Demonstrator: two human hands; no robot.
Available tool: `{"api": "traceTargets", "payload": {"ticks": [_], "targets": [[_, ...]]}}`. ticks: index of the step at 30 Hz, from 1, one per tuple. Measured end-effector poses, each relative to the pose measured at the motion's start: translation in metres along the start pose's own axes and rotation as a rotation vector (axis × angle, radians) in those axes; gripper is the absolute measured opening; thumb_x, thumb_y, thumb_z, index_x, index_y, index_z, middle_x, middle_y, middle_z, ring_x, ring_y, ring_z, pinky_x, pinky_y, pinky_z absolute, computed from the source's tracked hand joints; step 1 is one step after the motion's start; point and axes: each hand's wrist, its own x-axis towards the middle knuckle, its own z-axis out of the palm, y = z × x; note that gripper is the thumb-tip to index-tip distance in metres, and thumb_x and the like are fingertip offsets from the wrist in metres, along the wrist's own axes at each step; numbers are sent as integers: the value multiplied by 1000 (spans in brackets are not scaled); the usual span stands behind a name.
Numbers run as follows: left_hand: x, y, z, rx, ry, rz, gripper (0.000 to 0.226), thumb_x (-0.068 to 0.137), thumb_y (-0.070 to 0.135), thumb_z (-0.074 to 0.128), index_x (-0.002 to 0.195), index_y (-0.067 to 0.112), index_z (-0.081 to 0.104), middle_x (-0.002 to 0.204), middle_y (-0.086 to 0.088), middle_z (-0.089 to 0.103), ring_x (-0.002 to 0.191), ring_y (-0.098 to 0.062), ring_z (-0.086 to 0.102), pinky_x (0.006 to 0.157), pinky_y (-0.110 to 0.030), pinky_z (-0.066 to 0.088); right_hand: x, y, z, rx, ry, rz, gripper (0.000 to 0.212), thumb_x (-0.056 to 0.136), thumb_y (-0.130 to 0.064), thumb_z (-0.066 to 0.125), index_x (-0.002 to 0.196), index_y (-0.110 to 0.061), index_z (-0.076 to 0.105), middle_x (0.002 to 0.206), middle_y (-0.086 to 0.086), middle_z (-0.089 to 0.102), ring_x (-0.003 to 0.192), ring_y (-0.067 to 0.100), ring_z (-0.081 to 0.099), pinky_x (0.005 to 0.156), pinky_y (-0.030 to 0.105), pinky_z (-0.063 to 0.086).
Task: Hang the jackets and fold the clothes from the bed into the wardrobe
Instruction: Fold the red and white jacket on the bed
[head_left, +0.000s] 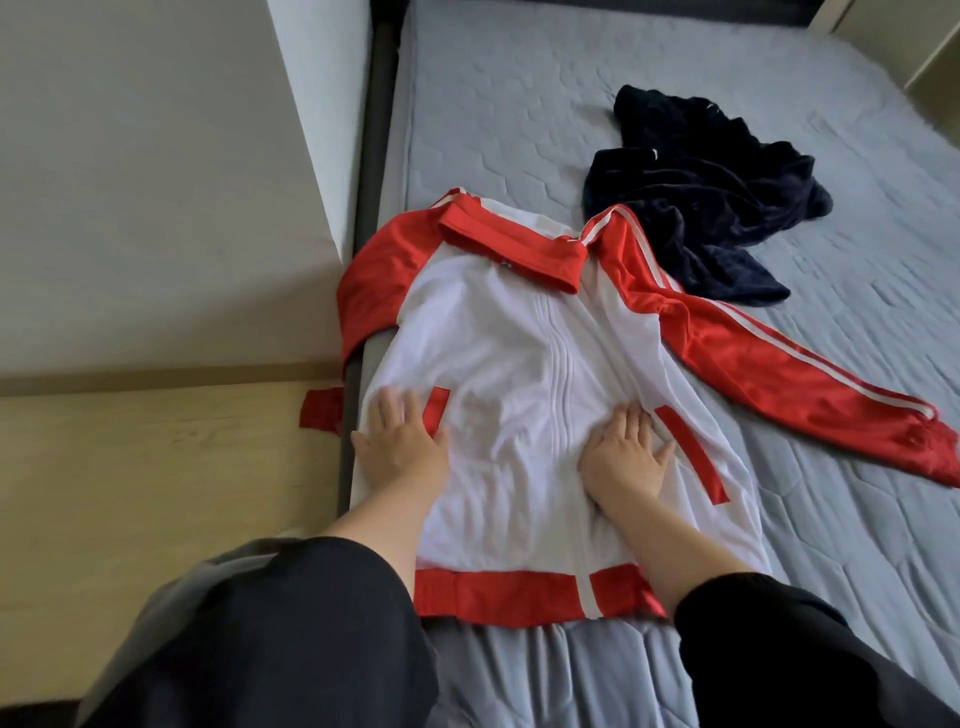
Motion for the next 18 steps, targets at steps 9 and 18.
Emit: {"api": "traceTargets", "payload": {"ticks": [9,18], "targets": [[32,-14,-16,-383,112,-213,26,94,23,51,114,7,48,116,-17,55,103,-39,56,81,-44,48,-14,0,12,-6,-4,-337,61,98,-38,23,154,-23,4,161,2,0,148,17,-5,119,44,-7],[60,3,-29,-799,354,-279,38,85,2,45,121,8,53,121,-15,57,110,-35,53,82,-33,37,-4,-24,1,14,63,-259,58,99,-31,24,153,-15,11,161,7,2,148,20,-2,117,47,-5]]}}
